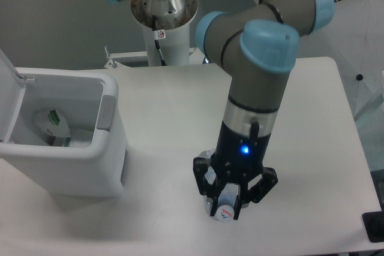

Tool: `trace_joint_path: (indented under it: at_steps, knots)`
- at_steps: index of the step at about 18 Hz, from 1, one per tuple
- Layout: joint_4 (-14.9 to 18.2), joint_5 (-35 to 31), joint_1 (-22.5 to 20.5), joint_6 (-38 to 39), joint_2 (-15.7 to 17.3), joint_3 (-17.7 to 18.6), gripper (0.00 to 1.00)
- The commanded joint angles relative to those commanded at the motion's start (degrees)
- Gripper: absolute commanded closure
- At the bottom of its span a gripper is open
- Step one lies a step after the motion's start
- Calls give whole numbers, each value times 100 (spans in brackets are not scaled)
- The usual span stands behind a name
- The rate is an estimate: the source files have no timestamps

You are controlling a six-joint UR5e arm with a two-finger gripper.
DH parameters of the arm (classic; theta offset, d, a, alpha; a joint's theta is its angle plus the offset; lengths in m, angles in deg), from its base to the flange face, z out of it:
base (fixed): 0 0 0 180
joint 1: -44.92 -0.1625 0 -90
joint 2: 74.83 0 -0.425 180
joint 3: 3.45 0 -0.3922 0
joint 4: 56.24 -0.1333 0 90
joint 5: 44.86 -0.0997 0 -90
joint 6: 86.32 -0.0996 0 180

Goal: Place the trash in the trash can
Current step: 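Close the gripper on the bottle cap end, then lift the bottle and carry it over the trash bin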

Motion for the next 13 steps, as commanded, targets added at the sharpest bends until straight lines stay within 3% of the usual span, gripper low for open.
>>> trace_joint_path:
  at_steps: [7,13]
  knots:
    - [-70,1739,-211,-62,509,44,97]
    - [-70,2681,-176,-53,747,97,97]
